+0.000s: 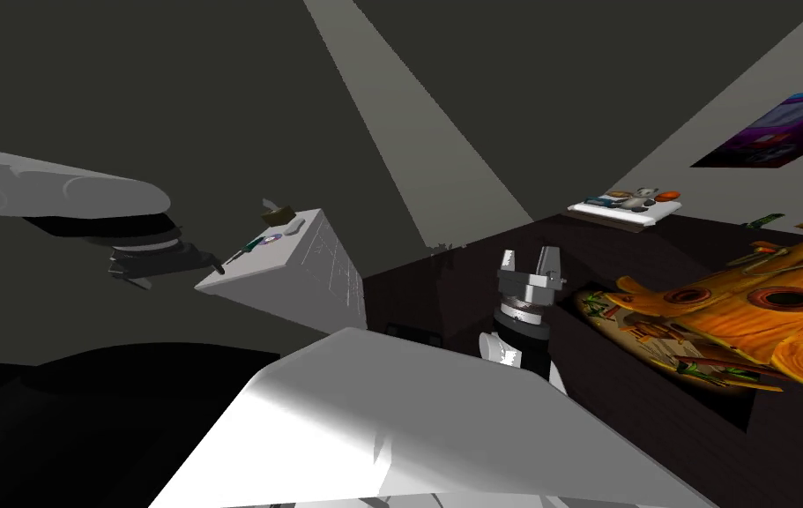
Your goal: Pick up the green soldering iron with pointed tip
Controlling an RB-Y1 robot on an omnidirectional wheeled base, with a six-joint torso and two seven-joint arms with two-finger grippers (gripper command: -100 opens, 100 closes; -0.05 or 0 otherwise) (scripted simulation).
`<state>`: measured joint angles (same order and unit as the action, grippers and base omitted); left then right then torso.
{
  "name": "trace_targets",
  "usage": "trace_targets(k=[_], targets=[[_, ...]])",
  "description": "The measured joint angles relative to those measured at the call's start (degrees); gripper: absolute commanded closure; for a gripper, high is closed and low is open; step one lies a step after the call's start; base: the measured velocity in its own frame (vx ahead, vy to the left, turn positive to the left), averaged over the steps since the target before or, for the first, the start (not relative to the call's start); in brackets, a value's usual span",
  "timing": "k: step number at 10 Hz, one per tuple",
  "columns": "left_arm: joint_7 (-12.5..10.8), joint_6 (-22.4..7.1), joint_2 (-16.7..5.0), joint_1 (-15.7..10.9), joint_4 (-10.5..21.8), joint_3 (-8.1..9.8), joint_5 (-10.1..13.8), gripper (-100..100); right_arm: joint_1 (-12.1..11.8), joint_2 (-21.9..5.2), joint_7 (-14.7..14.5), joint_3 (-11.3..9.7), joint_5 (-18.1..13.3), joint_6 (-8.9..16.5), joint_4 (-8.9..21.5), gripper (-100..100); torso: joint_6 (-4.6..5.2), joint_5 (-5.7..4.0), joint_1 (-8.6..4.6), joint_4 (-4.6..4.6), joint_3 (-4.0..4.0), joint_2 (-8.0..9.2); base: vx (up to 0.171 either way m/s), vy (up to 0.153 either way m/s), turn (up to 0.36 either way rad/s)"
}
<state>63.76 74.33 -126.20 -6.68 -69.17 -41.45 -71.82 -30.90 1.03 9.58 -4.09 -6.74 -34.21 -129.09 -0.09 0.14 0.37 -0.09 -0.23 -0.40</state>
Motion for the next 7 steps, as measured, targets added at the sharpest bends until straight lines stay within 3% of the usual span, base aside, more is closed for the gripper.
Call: trace_targets(k=[2,4,5,6,7], targets=[[0.8,-0.2,-1.1,-1.9,0.1,-2.11,-1.7,-100,0.0,0.0,0.0,0.0,0.0,0.0,0.0,0,0.05,0.03,0.13,-0.07,-0.16,-0.28,0.196,0.145,-0.288],[2.9,0.4,0.2,-2.8,2.1,-3.14,-3.7,-100,0.0,0.0,0.0,0.0,0.0,0.0,0.0,0,0.03,0.10,0.33,-0.13,-0.30,-0.50,0.181,0.152,-0.163],[3.7,0.5,0.6,-3.1,2.4,-3.89,-4.1,-100,0.0,0.0,0.0,0.0,0.0,0.0,0.0,0,0.02,0.08,0.20,-0.10,-0.22,-0.35,0.051,0.053,-0.028],[3.9,0.5,0.7,-3.2,2.4,-4.00,-4.1,0,0.0,0.0,0.0,0.0,0.0,0.0,0.0,0,-0.01,0.01,-0.10,-0.02,-0.04,-0.04,0.012,0.012,0.000],[3.9,0.5,0.7,-3.2,2.4,-3.99,-4.1,-100,0.0,0.0,0.0,0.0,0.0,0.0,0.0,0,-0.02,-0.06,-0.30,0.04,0.10,0.17,-0.041,0.016,-0.004]])
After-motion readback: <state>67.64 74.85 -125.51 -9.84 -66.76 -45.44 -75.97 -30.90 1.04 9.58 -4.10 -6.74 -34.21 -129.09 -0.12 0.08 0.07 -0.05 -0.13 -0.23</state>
